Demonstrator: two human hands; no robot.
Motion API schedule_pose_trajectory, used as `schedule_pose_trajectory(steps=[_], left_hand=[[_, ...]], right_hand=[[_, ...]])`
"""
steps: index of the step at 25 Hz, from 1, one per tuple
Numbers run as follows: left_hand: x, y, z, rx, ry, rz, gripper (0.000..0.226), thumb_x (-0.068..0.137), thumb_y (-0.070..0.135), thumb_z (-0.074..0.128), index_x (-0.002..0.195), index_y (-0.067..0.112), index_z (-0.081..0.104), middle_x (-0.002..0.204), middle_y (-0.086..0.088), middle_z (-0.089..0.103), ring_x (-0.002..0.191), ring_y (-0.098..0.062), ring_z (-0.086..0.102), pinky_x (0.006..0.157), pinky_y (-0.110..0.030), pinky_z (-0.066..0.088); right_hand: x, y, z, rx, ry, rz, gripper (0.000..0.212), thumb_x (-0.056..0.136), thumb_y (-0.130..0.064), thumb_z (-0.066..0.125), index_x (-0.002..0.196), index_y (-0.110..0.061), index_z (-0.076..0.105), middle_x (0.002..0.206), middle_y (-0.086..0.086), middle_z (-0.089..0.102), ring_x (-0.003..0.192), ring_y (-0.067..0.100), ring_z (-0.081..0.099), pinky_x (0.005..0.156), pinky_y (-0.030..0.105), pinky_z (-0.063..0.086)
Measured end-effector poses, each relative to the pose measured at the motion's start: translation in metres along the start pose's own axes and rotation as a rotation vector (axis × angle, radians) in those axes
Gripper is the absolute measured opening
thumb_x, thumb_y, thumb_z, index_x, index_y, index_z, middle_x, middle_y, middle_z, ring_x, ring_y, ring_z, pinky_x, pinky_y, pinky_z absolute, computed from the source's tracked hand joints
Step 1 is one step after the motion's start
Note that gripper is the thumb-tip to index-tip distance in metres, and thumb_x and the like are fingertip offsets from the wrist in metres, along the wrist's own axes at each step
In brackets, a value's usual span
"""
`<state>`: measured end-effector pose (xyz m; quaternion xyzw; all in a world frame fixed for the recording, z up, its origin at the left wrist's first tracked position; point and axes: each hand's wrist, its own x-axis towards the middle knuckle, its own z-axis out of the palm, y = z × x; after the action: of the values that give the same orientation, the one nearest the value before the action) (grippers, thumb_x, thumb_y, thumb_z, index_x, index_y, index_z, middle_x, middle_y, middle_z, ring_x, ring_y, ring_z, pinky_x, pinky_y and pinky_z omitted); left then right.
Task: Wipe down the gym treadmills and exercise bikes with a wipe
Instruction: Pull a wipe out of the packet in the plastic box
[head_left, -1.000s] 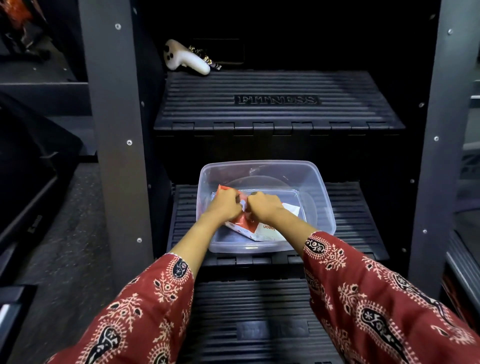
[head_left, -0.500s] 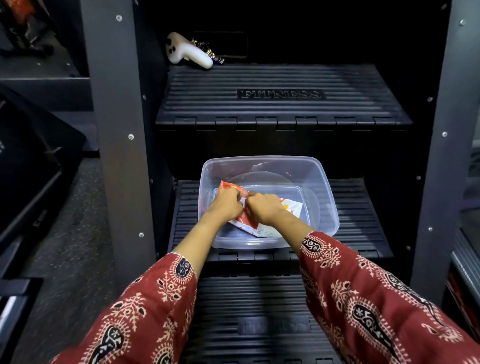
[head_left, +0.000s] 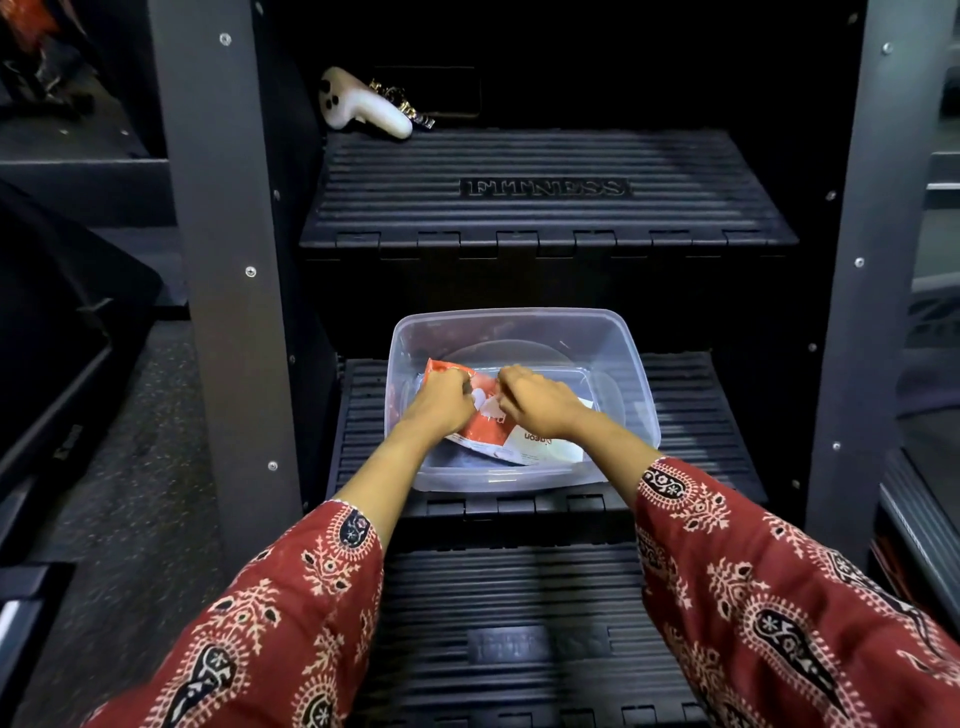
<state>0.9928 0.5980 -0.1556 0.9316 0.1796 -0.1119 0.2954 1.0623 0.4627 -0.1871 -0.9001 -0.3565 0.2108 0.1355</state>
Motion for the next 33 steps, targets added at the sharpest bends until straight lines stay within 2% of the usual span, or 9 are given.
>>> schedule_pose_trajectory(steps=[3,7,15,18,20,22,24,28,33], left_hand=[[0.000,0.000,0.000,-0.009,0.020,-0.006,0.014,0.095,0.011,0.049,0.097,0.004,0.061,0.090,-0.007,0.051,0.081,-0.022,0.045,0.064,-0.023,0.030],[0.001,0.002,-0.001,0.015,0.019,0.010,0.013,0.094,0.009,0.047,0.089,0.006,0.059,0.089,-0.008,0.051,0.079,-0.023,0.044,0.062,-0.026,0.028],[-0.003,0.005,-0.003,-0.002,0.031,-0.003,0.012,0.092,0.007,0.046,0.090,0.008,0.058,0.084,-0.007,0.051,0.079,-0.023,0.044,0.064,-0.026,0.030],[-0.004,0.006,-0.002,-0.023,0.021,-0.010,0.011,0.093,0.008,0.046,0.090,0.008,0.057,0.087,-0.007,0.051,0.080,-0.024,0.046,0.063,-0.026,0.030],[-0.003,0.004,0.001,-0.027,0.005,0.004,0.014,0.094,0.009,0.047,0.094,0.004,0.060,0.088,-0.008,0.052,0.086,-0.028,0.051,0.065,-0.026,0.032],[-0.001,0.001,0.006,-0.046,-0.002,0.019,0.015,0.095,0.013,0.048,0.095,0.004,0.060,0.088,-0.008,0.052,0.089,-0.028,0.052,0.069,-0.027,0.034],[0.000,-0.002,0.010,-0.070,-0.023,0.010,0.013,0.095,0.016,0.050,0.087,0.008,0.056,0.086,-0.005,0.053,0.085,-0.025,0.049,0.069,-0.027,0.036],[-0.002,-0.004,0.016,-0.086,-0.050,-0.041,0.026,0.094,0.018,0.051,0.072,0.014,0.039,0.079,-0.001,0.044,0.080,-0.022,0.042,0.065,-0.029,0.031],[0.000,-0.008,0.019,-0.092,-0.029,-0.026,0.019,0.097,0.019,0.047,0.105,0.003,0.053,0.103,-0.012,0.055,0.093,-0.027,0.047,0.074,-0.030,0.034]], right_hand=[[-0.004,0.008,0.004,0.262,0.119,-0.003,0.009,0.100,-0.016,0.043,0.099,-0.009,0.048,0.092,0.001,0.052,0.084,0.018,0.048,0.072,0.035,0.043],[-0.007,0.002,0.002,0.714,0.246,0.072,0.009,0.097,-0.003,0.048,0.089,-0.007,0.049,0.074,0.003,0.056,0.060,0.012,0.052,0.050,0.014,0.040],[-0.007,-0.004,-0.006,1.249,0.288,0.355,0.021,0.099,-0.001,0.043,0.085,-0.015,0.050,0.071,0.002,0.050,0.049,0.006,0.041,0.045,0.019,0.029],[-0.007,-0.004,-0.007,1.145,0.239,0.327,0.006,0.099,-0.014,0.051,0.101,-0.011,0.054,0.076,0.000,0.051,0.058,0.009,0.045,0.049,0.022,0.034],[-0.005,-0.001,-0.008,0.706,0.144,0.181,0.025,0.089,-0.019,0.068,0.109,-0.007,0.060,0.083,-0.004,0.054,0.072,0.008,0.049,0.061,0.024,0.045],[-0.004,-0.001,-0.006,0.212,0.035,0.090,0.011,0.081,-0.008,0.071,0.089,-0.004,0.064,0.085,0.009,0.057,0.080,0.019,0.049,0.070,0.034,0.043],[-0.003,-0.003,-0.002,0.054,0.065,0.056,0.008,0.081,0.004,0.059,0.074,0.002,0.059,0.087,0.018,0.053,0.082,0.030,0.049,0.071,0.037,0.043],[-0.008,-0.001,0.004,0.199,0.206,0.079,0.019,0.081,0.010,0.046,0.087,0.004,0.063,0.088,0.021,0.065,0.084,0.036,0.059,0.073,0.047,0.050],[-0.018,-0.002,-0.006,0.867,0.303,0.257,0.020,0.090,0.007,0.045,0.088,-0.009,0.057,0.086,0.014,0.062,0.079,0.027,0.060,0.064,0.036,0.047]])
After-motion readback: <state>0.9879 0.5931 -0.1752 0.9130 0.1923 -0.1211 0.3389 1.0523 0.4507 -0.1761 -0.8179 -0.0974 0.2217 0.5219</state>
